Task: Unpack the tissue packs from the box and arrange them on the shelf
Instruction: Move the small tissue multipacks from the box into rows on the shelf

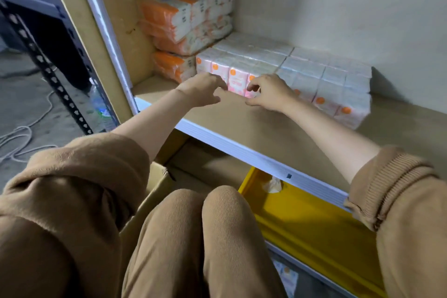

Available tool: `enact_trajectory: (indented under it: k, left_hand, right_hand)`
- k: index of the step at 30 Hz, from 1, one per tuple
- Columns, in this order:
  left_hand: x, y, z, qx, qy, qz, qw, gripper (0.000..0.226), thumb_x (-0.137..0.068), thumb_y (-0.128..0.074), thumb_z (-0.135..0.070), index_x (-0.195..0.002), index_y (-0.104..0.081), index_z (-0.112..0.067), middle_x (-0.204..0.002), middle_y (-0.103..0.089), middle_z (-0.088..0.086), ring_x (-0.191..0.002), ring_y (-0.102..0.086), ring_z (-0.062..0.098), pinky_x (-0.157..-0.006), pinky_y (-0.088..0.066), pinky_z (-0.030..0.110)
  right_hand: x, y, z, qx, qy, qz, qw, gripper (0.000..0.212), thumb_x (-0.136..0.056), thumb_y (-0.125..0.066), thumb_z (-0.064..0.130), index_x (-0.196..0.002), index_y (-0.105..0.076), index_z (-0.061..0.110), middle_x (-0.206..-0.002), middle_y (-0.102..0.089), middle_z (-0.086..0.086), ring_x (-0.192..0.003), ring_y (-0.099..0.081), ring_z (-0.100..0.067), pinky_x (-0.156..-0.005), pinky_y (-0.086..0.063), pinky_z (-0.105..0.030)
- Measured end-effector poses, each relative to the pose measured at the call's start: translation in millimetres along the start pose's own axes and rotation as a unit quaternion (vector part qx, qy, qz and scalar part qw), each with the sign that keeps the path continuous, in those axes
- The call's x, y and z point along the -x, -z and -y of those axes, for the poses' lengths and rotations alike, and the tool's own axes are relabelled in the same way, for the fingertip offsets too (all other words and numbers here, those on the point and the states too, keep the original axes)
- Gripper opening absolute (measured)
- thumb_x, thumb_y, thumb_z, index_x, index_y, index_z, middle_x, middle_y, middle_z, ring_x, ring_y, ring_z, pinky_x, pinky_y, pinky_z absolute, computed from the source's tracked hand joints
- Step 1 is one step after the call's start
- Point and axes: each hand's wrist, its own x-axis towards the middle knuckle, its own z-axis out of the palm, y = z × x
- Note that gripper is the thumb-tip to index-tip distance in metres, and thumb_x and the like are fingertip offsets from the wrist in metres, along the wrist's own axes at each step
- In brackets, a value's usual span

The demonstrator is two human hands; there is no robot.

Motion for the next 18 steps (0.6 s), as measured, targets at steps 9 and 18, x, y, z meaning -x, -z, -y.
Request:
enact_trajectory:
  k: [9, 18]
  left_hand:
    - [114, -17, 60, 0.032, 0.136, 0.006, 0.99, 0.038, -0.091, -0.053, -0.014, -0.129, -0.053, -0.015, -0.137, -0.053, 0.005, -0.124, -0.049, 0.026, -0.1, -0.039, 0.035]
    - [241, -69, 134, 0.067, 0.313, 0.046, 0.946, 0.041, -0.088, -0.057, -0.013, -0.129, -0.055, -0.017, -0.138, -0.052, 0.008, -0.126, -0.05, 0.027, -0.107, -0.041, 0.041]
  right_hand:
    - [5, -52, 117, -0.058, 0.156, 0.064, 0.984, 0.037, -0.079, -0.065, 0.017, -0.114, -0.064, 0.006, -0.117, -0.065, -0.013, -0.109, -0.057, -0.025, -0.088, -0.044, -0.029]
    - [13, -142, 208, -0.046, 0.268, 0.198, 0.942, 0.039, -0.083, -0.065, 0.024, -0.118, -0.061, 0.008, -0.117, -0.064, -0.012, -0.107, -0.059, -0.025, -0.081, -0.044, -0.027]
